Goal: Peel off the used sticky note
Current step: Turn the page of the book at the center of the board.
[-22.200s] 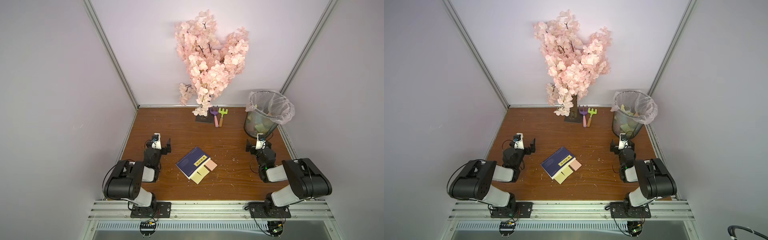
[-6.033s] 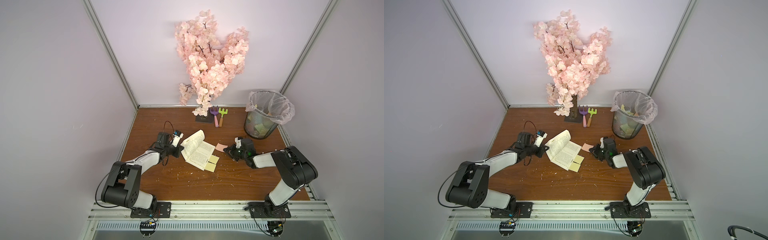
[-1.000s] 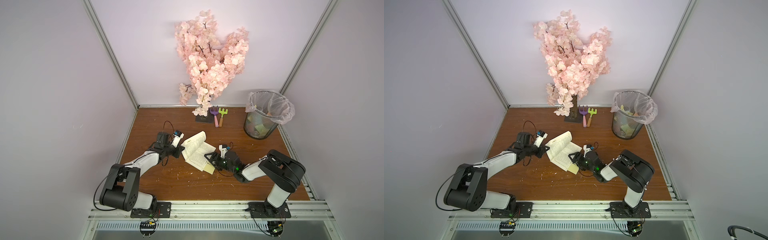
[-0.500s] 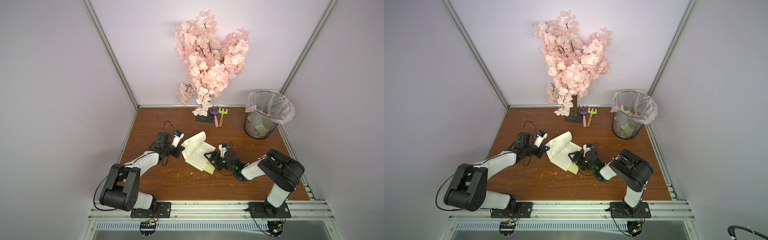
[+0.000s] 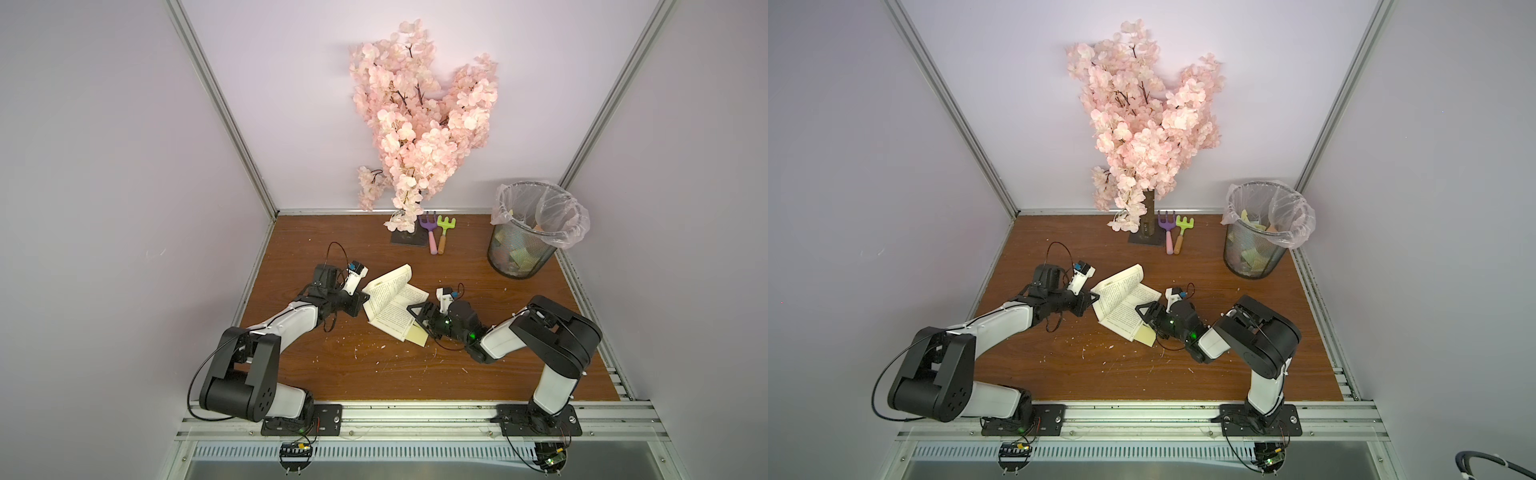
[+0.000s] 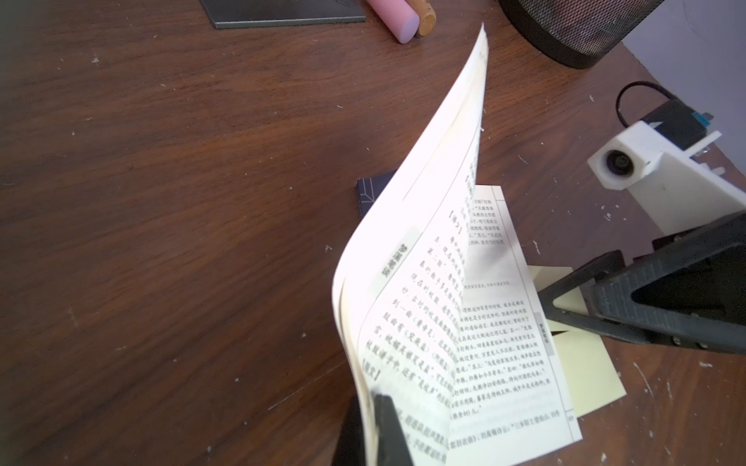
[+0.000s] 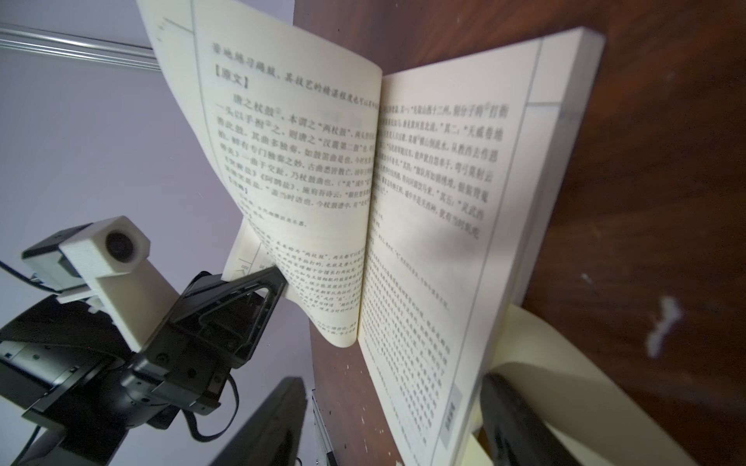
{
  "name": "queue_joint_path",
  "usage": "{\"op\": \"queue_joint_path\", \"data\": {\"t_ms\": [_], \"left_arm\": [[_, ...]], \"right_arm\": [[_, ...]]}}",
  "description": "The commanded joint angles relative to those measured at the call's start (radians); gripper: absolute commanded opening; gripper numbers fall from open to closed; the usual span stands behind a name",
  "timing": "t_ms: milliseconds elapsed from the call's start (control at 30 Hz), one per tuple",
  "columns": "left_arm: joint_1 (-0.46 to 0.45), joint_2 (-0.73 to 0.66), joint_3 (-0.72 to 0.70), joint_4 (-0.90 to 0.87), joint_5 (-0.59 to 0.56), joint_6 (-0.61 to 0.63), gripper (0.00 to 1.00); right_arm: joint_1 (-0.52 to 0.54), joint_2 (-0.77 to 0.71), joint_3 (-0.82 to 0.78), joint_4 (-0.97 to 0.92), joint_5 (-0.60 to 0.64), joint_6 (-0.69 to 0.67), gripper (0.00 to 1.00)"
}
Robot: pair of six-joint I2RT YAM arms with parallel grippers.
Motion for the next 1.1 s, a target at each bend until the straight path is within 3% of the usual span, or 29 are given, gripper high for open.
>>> {"op": "queue_joint_path", "data": {"t_ms": [0,833,1067], "left_arm": [[0.008,0.021,-0.003,-0.058,0.017,0.019,0.01],[0.007,0.028,0.003,-0.068,0.026,0.026,0.01],[0.007,0.029,0.004,-0.068,0.026,0.026,0.01]], "right_arm": [[-0.002,0.006,0.051,0.0,-0.033,0.003,0.71],[-0.013,0.011,0.122,-0.063,-0.036,-0.048,0.71],[-0.009,-0.065,0.117,-0.228,0.024,-0.11,0.72]]}}
